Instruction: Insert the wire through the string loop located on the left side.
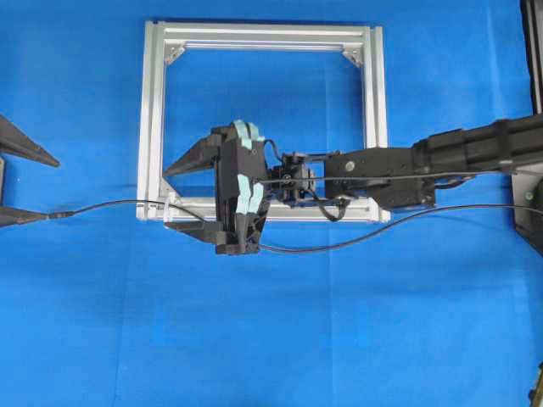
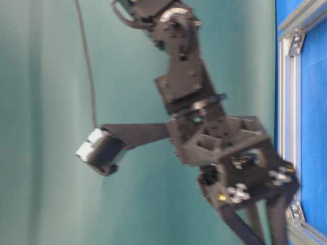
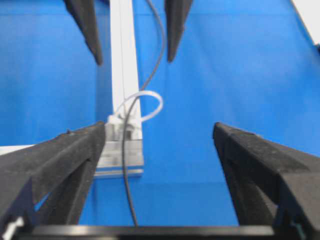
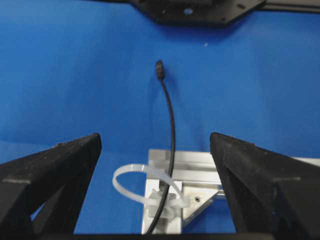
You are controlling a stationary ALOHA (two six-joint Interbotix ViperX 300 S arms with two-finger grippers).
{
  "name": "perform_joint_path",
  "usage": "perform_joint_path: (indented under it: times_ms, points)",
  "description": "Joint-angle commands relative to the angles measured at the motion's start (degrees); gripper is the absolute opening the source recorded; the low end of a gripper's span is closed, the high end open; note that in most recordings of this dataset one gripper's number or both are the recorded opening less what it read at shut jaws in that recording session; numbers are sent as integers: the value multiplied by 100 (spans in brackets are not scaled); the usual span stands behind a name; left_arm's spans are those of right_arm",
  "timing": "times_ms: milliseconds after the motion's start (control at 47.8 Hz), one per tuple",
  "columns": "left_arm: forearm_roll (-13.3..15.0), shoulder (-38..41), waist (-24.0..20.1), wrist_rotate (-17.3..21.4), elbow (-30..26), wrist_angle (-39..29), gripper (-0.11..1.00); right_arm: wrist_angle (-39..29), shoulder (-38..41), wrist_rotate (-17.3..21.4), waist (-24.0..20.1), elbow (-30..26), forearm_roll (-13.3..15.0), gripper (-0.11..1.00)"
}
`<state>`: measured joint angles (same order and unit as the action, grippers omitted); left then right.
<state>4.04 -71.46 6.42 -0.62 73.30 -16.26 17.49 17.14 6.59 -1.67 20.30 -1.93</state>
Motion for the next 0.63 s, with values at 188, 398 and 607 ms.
perform_joint_path:
  times_ms: [188, 398, 607]
  points:
    - [-18, 35, 0, 0, -79, 88, 83, -492, -809, -18, 26, -70, 35, 96]
    - [-18, 35, 0, 0, -70, 158, 83, -580, -1046, -18, 62, -9, 53, 96]
    - [-9, 53, 0, 0, -62, 255, 83, -571, -1046, -18, 62, 0, 53, 96]
